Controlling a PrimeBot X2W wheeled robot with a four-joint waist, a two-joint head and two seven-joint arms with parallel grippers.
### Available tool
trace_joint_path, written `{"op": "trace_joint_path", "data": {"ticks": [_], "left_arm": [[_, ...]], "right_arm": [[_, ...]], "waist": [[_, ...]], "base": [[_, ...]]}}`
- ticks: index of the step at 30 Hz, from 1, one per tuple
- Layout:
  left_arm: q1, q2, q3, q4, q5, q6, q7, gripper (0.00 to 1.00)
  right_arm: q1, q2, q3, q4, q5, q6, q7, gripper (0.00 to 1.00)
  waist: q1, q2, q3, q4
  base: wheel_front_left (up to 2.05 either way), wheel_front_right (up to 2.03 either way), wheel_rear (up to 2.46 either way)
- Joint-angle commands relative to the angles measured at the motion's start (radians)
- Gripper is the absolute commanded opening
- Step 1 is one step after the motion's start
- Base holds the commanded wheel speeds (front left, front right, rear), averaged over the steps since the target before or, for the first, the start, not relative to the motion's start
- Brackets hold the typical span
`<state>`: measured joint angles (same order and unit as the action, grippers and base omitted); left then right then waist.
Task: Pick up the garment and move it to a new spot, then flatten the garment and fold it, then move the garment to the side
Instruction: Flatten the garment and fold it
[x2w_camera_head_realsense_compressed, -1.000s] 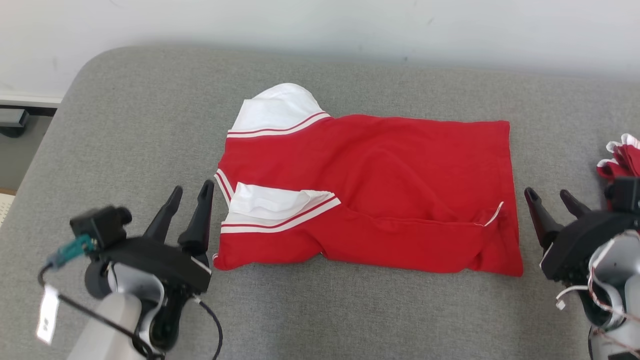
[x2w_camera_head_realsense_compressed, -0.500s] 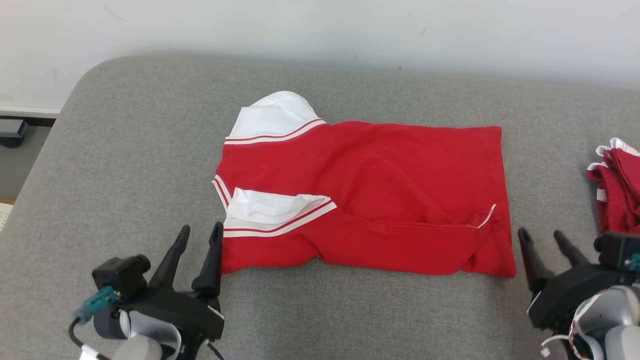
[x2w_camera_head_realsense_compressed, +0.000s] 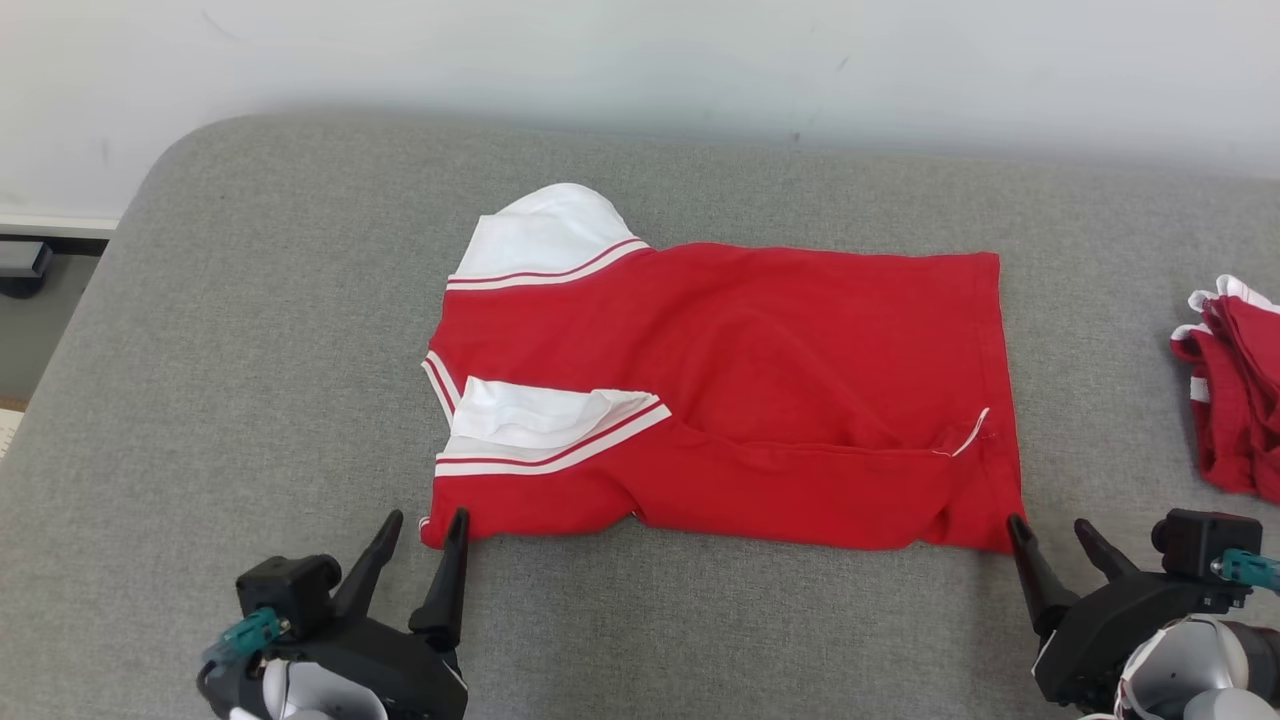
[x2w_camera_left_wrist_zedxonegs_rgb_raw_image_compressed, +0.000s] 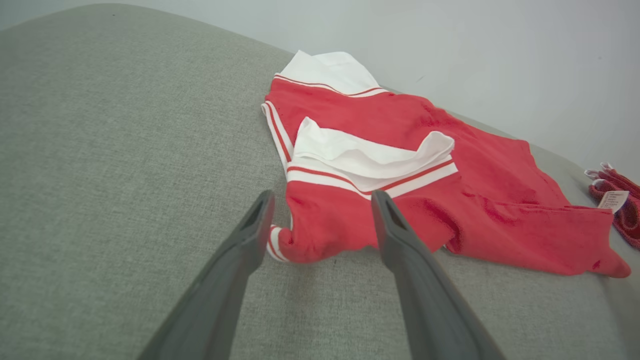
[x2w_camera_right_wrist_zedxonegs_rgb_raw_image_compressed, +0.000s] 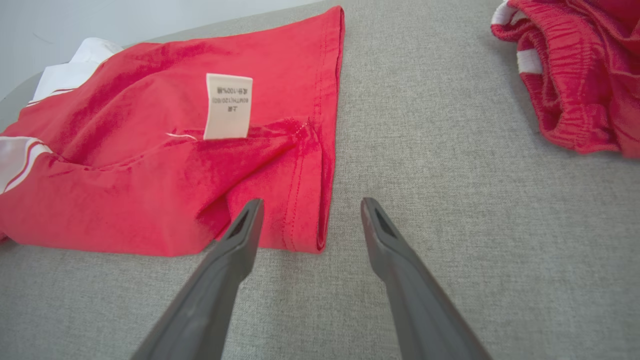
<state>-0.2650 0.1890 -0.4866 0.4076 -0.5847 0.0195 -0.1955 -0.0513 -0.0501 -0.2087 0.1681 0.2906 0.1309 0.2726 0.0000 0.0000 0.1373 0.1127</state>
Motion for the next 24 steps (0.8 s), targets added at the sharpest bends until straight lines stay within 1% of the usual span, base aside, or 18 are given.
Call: {"op": "trace_joint_path", "data": {"ticks": [1, 4, 8, 13, 21, 24], "left_arm": [[-0.006, 0.006, -0.005, 0.009, 0.012, 0.004, 0.002, 1.0], [-0.02, 0.005, -0.02, 0.034, 0.024, 0.003, 0.012, 1.0], [-0.041, 0.004, -0.034, 0.072, 0.036, 0.014, 0.038, 1.0], [-0.067, -0.004, -0.036, 0.121, 0.019, 0.019, 0.073, 1.0], [-0.111, -0.013, -0.046, 0.184, 0.009, 0.009, 0.108, 1.0], [-0.123, -0.017, -0.048, 0.206, 0.001, 0.006, 0.121, 0.94]], "right_arm": [[-0.007, -0.002, 0.003, 0.004, 0.001, 0.0, -0.005, 1.0], [-0.013, -0.002, 0.014, 0.013, -0.001, 0.0, -0.005, 1.0], [-0.019, -0.002, 0.03, 0.017, -0.007, 0.0, -0.002, 1.0], [-0.028, -0.002, 0.034, 0.024, -0.012, 0.0, 0.006, 1.0], [-0.055, -0.002, 0.036, 0.052, -0.021, 0.0, 0.04, 1.0], [-0.073, -0.002, 0.046, 0.069, -0.019, 0.0, 0.053, 1.0]], "waist": [[0.0, 0.0, -0.001, 0.0], [0.0, 0.0, -0.002, 0.0], [0.0, 0.0, -0.001, 0.001], [0.0, 0.0, 0.003, -0.003], [0.0, 0.0, 0.008, -0.011], [0.0, 0.0, 0.011, -0.015]], "base": [[0.0, 0.0, 0.0], [0.0, 0.0, 0.0], [0.0, 0.0, 0.0], [0.0, 0.0, 0.0], [0.0, 0.0, 0.0], [0.0, 0.0, 0.0]]}}
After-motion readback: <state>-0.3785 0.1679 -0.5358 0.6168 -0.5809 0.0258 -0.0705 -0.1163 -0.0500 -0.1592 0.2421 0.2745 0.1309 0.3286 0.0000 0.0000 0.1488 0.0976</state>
